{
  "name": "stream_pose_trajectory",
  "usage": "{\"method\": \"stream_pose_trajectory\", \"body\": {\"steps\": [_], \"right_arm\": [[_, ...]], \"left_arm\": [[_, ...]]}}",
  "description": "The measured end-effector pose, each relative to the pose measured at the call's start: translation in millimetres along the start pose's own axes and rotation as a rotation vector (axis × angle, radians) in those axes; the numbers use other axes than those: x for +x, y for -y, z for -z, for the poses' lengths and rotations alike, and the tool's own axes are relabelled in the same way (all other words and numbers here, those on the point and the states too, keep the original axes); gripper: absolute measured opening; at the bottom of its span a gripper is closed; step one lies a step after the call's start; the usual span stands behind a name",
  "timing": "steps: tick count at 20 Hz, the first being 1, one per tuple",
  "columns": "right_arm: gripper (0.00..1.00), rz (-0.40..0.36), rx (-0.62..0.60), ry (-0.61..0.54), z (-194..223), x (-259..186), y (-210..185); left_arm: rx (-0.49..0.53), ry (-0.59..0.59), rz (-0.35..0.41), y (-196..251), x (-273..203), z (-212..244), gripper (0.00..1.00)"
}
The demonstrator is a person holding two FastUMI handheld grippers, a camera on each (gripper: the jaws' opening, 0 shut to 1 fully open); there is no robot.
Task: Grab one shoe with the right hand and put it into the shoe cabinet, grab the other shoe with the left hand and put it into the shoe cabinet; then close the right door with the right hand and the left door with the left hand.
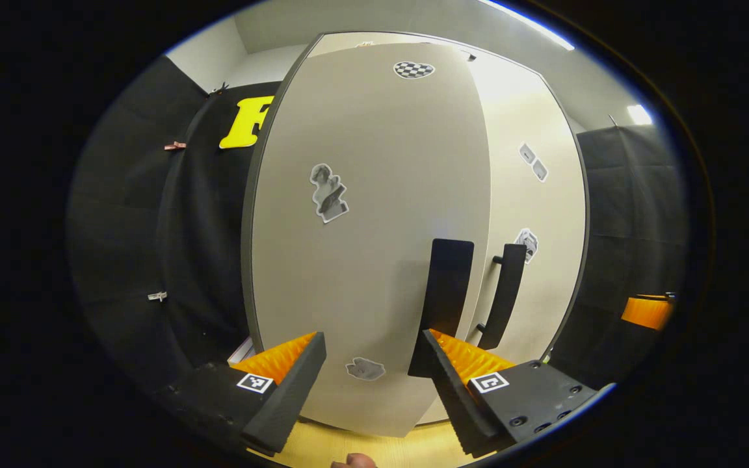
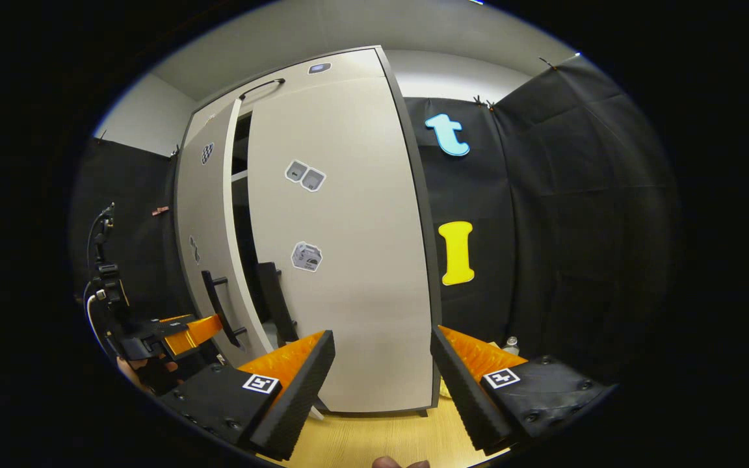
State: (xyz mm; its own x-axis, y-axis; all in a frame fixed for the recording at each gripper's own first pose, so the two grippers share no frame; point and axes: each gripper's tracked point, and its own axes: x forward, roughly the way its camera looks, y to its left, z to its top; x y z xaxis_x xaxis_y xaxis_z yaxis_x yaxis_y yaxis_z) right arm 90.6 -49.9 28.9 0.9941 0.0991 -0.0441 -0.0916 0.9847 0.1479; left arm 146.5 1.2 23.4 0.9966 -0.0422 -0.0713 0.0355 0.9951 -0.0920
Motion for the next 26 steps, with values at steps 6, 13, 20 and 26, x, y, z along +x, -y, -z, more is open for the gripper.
{"method": "stream_pose_trajectory", "body": {"steps": [6, 13, 20, 26], "right_arm": [[0.98, -0.01, -0.012, 0.004, -2.0, -16.3, -7.6], [0.98, -0.019, -0.043, 0.013, -1.7, -37.2, -20.3], [0.98, -0.045, -0.043, 0.029, -1.8, -59.5, -38.4], [0.98, -0.053, -0.057, 0.035, 2.4, -72.2, -49.6]], "left_arm": [[0.037, 0.002, -0.01, -0.7, -38.7, -3.1, 0.95], [0.09, 0.034, -0.005, 2.9, -87.0, -13.2, 0.95], [0.087, 0.032, 0.004, 1.5, -114.4, -13.1, 0.95], [0.07, 0.02, 0.001, -4.8, -132.0, -4.9, 0.95]]}}
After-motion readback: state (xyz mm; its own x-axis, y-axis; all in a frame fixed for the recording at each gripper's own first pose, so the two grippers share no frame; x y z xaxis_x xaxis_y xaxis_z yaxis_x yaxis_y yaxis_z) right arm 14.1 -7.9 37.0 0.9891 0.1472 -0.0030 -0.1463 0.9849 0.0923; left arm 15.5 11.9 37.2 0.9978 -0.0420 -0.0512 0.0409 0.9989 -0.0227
